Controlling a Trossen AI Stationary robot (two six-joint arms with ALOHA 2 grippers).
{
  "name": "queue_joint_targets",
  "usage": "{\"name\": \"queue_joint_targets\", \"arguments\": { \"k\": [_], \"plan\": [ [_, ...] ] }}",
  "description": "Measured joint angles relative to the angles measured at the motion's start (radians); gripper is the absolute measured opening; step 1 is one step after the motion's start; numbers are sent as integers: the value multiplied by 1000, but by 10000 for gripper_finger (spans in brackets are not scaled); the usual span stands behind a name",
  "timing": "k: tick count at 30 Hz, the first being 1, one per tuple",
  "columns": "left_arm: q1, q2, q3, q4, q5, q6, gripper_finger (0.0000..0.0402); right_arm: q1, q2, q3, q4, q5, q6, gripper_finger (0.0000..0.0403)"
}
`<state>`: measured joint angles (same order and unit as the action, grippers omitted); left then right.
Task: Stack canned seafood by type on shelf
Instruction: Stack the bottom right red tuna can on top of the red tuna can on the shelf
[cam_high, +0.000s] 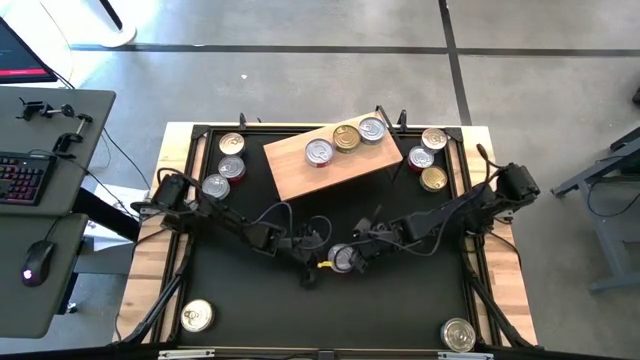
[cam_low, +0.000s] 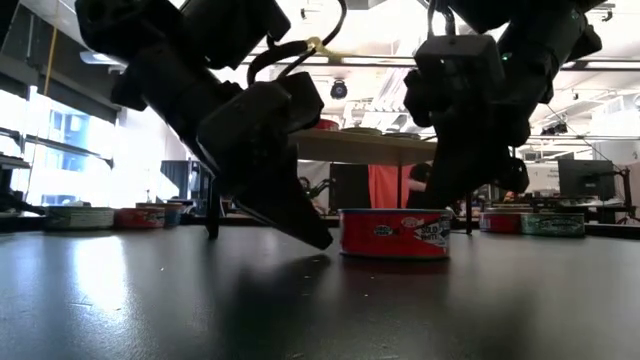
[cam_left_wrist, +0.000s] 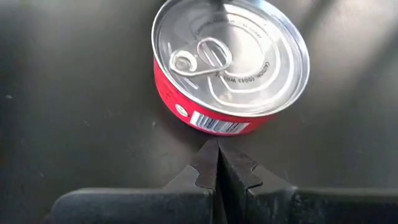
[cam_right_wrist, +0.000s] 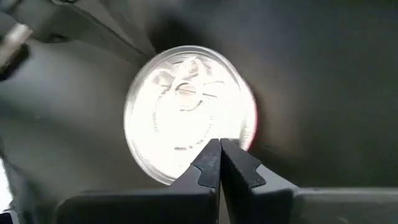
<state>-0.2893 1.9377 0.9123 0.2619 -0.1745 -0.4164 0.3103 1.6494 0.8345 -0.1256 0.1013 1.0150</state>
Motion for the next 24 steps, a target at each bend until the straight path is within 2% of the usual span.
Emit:
{"name": "queue_joint_targets", "arguments": {
  "k": [7,16,20,24],
  "plan": [
    [1,0,0,27,0,11,0,5,9,0,9,14,16,0],
    [-2,0,36,143,18,38,0,18,9,0,-27,90,32,0],
    [0,-2,84,165,8,100,0,21,18,2,-29,110,35,0],
    [2,-2,130,154,-14,192,0,26,25,0,-33,73,42,0]
  ]
}}
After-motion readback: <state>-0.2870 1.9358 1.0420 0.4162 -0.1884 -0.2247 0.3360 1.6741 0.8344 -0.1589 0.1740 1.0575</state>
